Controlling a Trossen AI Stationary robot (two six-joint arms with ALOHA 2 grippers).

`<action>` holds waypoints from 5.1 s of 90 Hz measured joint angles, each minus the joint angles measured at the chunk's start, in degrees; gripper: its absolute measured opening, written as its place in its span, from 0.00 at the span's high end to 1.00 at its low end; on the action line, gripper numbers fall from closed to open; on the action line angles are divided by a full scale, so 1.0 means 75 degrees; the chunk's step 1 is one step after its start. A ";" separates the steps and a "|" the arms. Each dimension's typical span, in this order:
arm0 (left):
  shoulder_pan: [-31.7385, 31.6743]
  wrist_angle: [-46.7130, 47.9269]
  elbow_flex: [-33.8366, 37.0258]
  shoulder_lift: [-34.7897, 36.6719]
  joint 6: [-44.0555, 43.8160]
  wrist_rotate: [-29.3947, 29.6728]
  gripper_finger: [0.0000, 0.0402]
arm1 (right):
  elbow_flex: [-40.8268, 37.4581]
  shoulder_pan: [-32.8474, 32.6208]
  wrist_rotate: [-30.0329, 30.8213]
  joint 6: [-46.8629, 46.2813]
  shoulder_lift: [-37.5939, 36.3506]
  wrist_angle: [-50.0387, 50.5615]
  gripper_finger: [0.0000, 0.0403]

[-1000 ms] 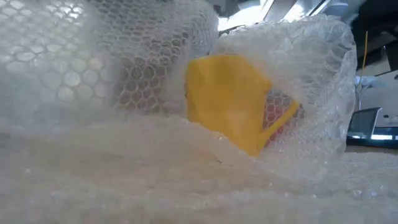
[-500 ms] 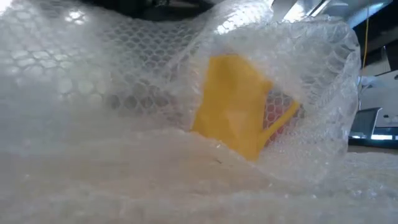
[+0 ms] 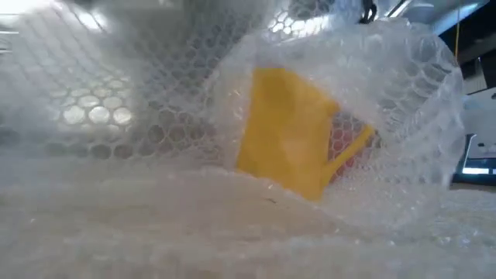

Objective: Wrap mug
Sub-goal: Wrap the yellow mug with bubble wrap

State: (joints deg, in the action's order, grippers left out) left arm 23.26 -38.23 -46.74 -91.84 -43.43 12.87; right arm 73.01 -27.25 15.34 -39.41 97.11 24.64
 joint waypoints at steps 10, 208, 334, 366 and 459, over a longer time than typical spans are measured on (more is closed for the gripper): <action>0.0143 0.0673 0.0004 0.0517 0.0244 -0.0003 1.00 | 0.0000 0.0020 -0.0056 -0.0217 0.0001 0.0191 1.00; 0.1381 -0.1388 0.1000 -0.0826 -0.0004 0.2313 1.00 | 0.5559 0.1228 -0.2521 0.1890 0.3603 0.5602 1.00; 0.2131 -0.0923 0.0993 -0.0841 -0.0932 0.2214 1.00 | 0.4901 0.1093 -0.1816 0.1771 0.3720 0.5237 1.00; 0.2449 0.0459 0.1003 -0.0841 -0.1617 0.2894 1.00 | 0.3558 0.1120 -0.2938 0.1712 0.3659 0.3328 1.00; 0.1578 -0.0432 0.1017 -0.0855 -0.0338 0.3101 1.00 | 0.4020 0.1079 -0.3423 0.1919 0.3731 0.3368 1.00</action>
State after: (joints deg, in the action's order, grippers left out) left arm 35.09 -41.47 -39.11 -98.26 -45.96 36.13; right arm 103.16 -19.16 -10.34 -25.02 125.10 49.90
